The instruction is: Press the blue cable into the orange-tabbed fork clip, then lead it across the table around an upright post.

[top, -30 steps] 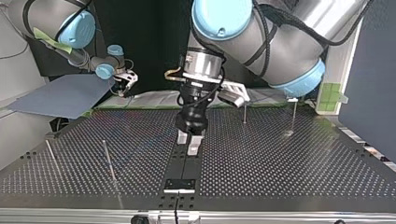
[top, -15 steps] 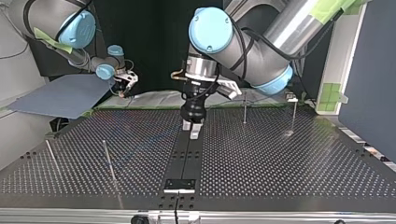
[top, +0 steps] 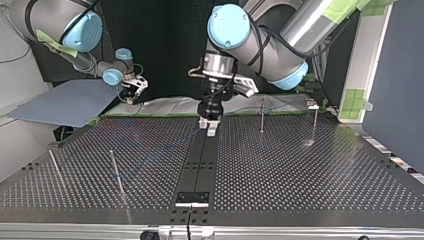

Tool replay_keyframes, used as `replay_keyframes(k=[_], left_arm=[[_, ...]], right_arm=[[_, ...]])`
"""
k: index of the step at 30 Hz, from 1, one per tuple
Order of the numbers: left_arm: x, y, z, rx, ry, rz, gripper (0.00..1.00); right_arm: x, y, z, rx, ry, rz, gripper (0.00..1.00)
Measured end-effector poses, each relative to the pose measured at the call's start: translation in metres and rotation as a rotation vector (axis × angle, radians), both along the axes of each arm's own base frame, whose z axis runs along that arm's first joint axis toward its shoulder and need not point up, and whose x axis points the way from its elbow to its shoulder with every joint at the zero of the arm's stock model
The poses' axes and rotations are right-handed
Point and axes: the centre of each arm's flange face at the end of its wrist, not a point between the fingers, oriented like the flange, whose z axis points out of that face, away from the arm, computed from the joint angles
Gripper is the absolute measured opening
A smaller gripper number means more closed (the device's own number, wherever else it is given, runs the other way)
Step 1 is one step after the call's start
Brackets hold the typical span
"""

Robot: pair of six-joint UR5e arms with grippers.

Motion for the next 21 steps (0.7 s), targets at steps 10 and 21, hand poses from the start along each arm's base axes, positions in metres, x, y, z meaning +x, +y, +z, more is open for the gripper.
replay_keyframes(k=[10, 21], left_arm=[[-0.01, 0.004, -0.03, 0.0, 0.0, -0.002, 0.98], [-0.02, 0.013, -0.061, -0.007, 0.002, 0.0, 0.98]], right_arm=[[0.0, 0.0, 0.0, 0.001, 0.0, 0.0, 0.0], [0.0, 0.001, 0.0, 0.004, 0.002, 0.001, 0.0]])
